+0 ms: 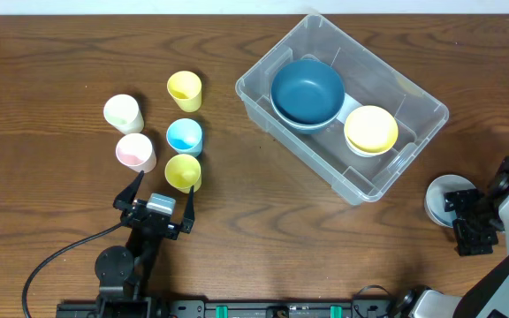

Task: Pack container
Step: 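Grasp the light grey bowl rim with the right gripper and lift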

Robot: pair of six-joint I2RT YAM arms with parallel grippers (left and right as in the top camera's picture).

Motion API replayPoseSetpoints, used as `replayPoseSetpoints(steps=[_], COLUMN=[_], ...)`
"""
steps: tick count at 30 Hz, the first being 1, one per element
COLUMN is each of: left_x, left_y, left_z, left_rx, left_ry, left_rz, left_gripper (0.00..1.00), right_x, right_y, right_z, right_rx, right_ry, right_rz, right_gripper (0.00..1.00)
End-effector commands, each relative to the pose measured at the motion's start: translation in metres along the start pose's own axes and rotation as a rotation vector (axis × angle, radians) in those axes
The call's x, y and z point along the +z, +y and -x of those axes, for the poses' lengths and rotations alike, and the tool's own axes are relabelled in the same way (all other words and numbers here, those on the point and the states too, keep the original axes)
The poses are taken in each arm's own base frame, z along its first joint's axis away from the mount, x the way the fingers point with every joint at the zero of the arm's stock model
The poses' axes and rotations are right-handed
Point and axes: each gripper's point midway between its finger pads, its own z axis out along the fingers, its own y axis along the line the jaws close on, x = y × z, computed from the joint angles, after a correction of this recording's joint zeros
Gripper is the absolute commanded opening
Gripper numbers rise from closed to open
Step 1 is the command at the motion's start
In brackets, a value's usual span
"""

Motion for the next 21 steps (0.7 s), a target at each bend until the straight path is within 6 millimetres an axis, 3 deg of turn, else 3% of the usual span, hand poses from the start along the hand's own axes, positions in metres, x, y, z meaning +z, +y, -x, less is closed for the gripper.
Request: replayPoseSetpoints(steps=[1, 6, 11, 17, 21], left_x=[0.001, 0.001, 0.001, 0.001, 0.001], left_y=[-0.004, -0.004, -0.004, -0.004, -0.004], left_z=[-0.015, -0.015, -0.015, -0.015, -0.015], left_rx=[-0.005, -0.005, -0.005, -0.005, -0.005], left_ry=[0.042, 0.042, 0.042, 0.042, 0.042], left_rz=[-0.018, -0.018, -0.018, -0.018, -0.018], left_gripper=[0.98, 0.98, 0.98, 0.98, 0.98], right_x=[0.007, 0.011, 0.011, 0.011, 0.008], right_y=[-0.005, -0.004, -0.002, -0.002, 0.000], right_z=[0.002, 0.004, 0.006, 0.014, 0.018], right_rx=[0.026, 0.027, 0.030, 0.071, 0.117], right_ry=[-0.016, -0.031, -0.039, -0.050, -0.028], right_rz=[-0.004, 0.008, 0.018, 0.037, 0.071], right_gripper=[0.86, 0.71, 0.35, 0.02, 0.01])
